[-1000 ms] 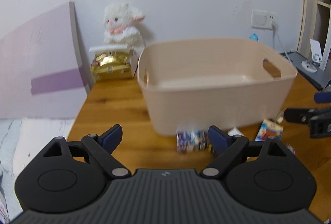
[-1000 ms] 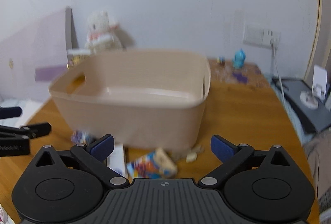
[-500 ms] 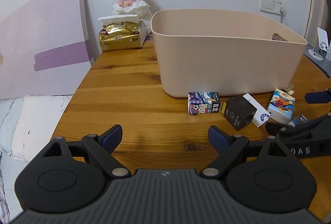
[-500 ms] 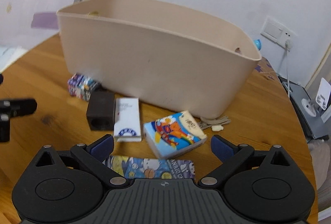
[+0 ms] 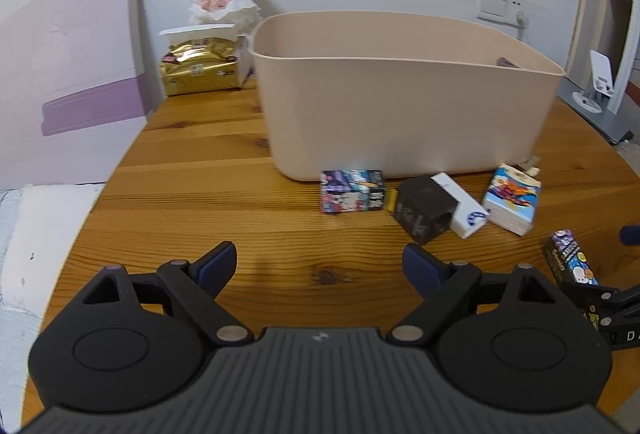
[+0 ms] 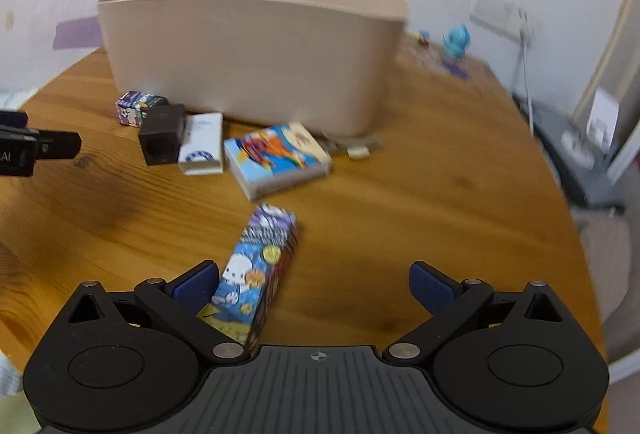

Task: Organize objects
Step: 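Grasp the tall blue snack box with right tool while left tool grasps the black cube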

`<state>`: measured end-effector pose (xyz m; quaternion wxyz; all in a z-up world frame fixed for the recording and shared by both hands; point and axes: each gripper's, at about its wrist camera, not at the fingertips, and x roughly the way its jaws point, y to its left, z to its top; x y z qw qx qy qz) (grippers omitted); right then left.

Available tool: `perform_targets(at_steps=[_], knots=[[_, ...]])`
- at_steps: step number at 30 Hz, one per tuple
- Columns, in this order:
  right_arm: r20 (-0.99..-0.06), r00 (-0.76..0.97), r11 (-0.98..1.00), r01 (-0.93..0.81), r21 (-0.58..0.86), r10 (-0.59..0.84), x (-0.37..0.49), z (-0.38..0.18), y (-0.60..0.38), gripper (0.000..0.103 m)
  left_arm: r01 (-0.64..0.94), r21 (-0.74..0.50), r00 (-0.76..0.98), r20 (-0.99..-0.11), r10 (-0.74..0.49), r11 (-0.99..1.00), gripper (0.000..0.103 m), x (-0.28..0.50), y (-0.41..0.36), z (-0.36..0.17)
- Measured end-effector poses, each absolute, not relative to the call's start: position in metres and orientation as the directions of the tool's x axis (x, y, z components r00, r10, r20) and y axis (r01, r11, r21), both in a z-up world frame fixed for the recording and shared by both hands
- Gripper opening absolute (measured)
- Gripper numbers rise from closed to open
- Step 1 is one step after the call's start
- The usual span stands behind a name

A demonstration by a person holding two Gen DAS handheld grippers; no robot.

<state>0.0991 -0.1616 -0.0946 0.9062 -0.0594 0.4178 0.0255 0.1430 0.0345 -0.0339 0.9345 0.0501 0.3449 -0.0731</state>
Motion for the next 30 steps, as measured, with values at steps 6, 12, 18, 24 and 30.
perform_targets(at_steps=[6,12,18,24,30], knots=[[-0.764,0.643,0.999,-0.053,0.014,0.045,0.103,-0.099,-0.185,0.048,0.202,0.02,0.749,-0.647,-0.141,0.979,0.091,0.146,0.019,-0.039],[-0.752,0.657,0.999,-0.04,0.026,0.046,0.114,-0.097,-0.196,0.021,0.224,-0.006,0.762,-0.622,-0.179,0.975,0.091,0.155,0.0,-0.04],[-0.74,0.67,0.998,-0.034,0.049,0.059,0.124,-0.098,-0.207,0.021,0.21,-0.014,0.76,-0.627,-0.172,0.978,0.091,0.173,-0.021,-0.044],[-0.735,0.674,0.997,-0.033,0.067,0.072,0.133,-0.099,-0.212,0.021,0.163,-0.022,0.733,-0.666,-0.136,0.986,0.086,0.195,-0.028,-0.054],[-0.732,0.677,0.997,-0.04,0.071,0.079,0.136,-0.099,-0.212,0.021,0.161,-0.082,0.705,-0.688,-0.172,0.984,0.055,0.202,-0.021,-0.056]])
